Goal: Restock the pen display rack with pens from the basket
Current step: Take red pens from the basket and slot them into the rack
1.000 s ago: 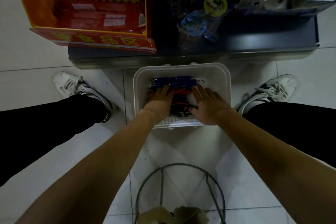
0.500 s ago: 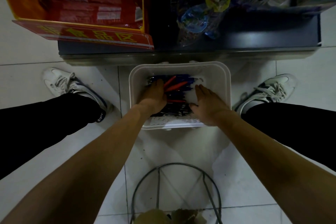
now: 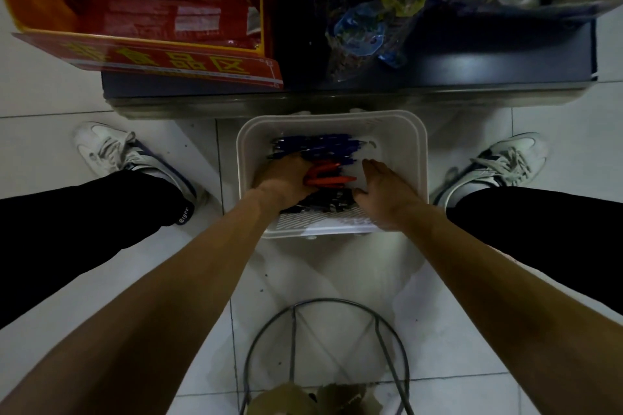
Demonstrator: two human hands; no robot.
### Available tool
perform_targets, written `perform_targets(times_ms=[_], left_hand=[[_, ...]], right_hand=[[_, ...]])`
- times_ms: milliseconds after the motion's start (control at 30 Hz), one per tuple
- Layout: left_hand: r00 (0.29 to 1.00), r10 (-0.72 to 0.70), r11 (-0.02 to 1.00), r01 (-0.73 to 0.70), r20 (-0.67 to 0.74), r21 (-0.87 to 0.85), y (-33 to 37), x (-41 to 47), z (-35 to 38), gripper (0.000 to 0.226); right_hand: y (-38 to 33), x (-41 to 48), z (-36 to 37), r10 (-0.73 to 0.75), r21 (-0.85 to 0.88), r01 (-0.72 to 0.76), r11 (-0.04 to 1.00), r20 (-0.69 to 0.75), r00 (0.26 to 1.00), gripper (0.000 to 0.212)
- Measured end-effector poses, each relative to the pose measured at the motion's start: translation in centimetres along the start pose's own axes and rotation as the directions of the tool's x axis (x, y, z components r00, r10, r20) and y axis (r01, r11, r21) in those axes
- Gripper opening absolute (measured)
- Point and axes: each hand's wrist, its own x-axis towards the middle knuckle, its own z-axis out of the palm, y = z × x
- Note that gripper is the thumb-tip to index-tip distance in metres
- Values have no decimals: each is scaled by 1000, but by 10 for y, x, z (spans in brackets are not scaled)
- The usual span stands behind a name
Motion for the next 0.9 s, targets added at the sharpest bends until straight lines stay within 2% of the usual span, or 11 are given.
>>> perform_targets(times_ms=[133, 200, 300, 400, 467, 633, 700, 800, 900], left_hand=[[994, 41, 998, -45, 97, 35, -3, -1, 1, 28], [994, 51, 999, -52, 95, 8, -5, -1, 3, 27], [998, 66, 995, -67, -16, -80, -2, -6, 2, 35], [990, -21, 992, 3, -140, -129, -3, -9, -2, 35], [983, -63, 996, 51, -173, -74, -3, -8, -6, 29], [984, -72, 974, 105, -166, 201, 9, 0, -3, 26], [979, -93, 965, 134, -184, 225, 9, 5, -2, 24], [972, -47, 957, 110, -232, 267, 7, 9, -3, 22], [965, -35, 962, 103, -261, 252, 4, 10, 1, 21]], right_hand=[[0, 0, 2, 28, 19, -28, 999, 7, 1000, 62], [-1, -1, 1, 34, 21, -34, 999, 5, 999, 64], [-2, -3, -3, 35, 29, -35, 999, 5, 999, 64], [-6, -7, -9, 33, 22, -34, 999, 14, 999, 63], [-8, -8, -13, 26, 3, -26, 1000, 6, 1000, 61], [-9, -7, -15, 18, 43, -17, 999, -30, 999, 45], [-9, -7, -15, 12, 45, -10, 999, -25, 1000, 49], [-8, -6, -18, 18, 40, -18, 999, -8, 1000, 58], [-8, -5, -19, 27, 43, -26, 999, -12, 1000, 58]])
